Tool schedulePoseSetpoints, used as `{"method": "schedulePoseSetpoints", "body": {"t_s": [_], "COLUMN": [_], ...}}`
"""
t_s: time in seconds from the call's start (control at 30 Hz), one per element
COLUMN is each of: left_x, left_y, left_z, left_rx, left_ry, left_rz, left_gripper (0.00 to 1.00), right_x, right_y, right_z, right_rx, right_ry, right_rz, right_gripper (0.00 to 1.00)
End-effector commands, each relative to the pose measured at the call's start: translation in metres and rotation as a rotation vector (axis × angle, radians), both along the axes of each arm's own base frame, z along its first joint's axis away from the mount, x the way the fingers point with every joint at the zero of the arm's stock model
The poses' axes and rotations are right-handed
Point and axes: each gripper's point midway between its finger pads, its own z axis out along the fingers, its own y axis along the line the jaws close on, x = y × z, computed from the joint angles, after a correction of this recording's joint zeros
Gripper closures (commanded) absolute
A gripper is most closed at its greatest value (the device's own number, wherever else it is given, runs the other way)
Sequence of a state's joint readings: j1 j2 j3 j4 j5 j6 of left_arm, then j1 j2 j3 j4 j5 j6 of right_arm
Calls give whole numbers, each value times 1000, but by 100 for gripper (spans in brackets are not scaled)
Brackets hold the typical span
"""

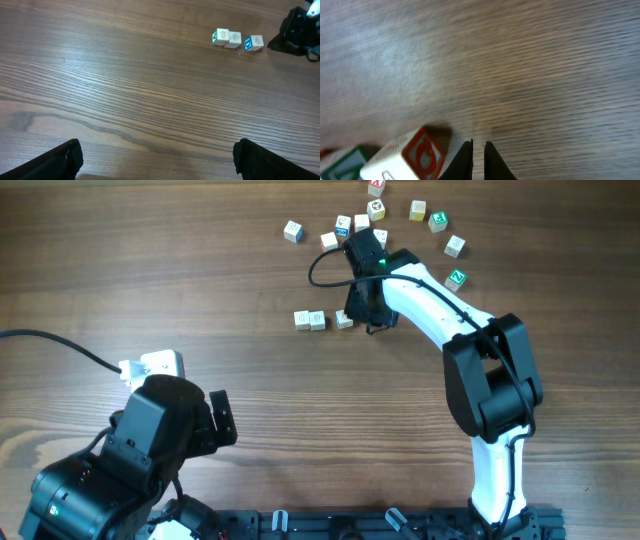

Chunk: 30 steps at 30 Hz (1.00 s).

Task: Form a horizontal line

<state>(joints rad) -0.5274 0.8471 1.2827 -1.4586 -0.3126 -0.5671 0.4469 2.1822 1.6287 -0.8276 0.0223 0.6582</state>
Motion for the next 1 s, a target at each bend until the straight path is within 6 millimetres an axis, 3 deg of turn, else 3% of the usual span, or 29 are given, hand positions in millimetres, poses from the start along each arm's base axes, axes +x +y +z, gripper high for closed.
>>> {"method": "schedulePoseSetpoints", "body": {"t_s": [0.0,0.4,0.57,0.7,0.77,0.87,0.97], "left_x": [0,0,0,0,0,0,0], "left_y": [0,0,0,0,0,0,0], "left_z": [-1,-1,-1,-1,-1,-1,-1], "left_rx": [-14,-14,-14,-14,-14,-14,-14], "left_ry": [2,2,2,2,2,2,2], "left_rz": [18,18,18,18,18,18,18], "left_gripper": [0,0,0,0,0,0,0], "right_x": [-5,-7,0,0,0,-2,-5], "right_y": [24,31,9,-1,-1,3,25], "right_z": [1,2,1,20,31,54,80], "right_rx": [118,150,29,-22,-14,18,158], "right_ry": [25,29,0,-4,-20,-49,-73], "right_rz": [136,169,141,129,129,132,163], "right_gripper": [92,92,96,95,81,70,54]}}
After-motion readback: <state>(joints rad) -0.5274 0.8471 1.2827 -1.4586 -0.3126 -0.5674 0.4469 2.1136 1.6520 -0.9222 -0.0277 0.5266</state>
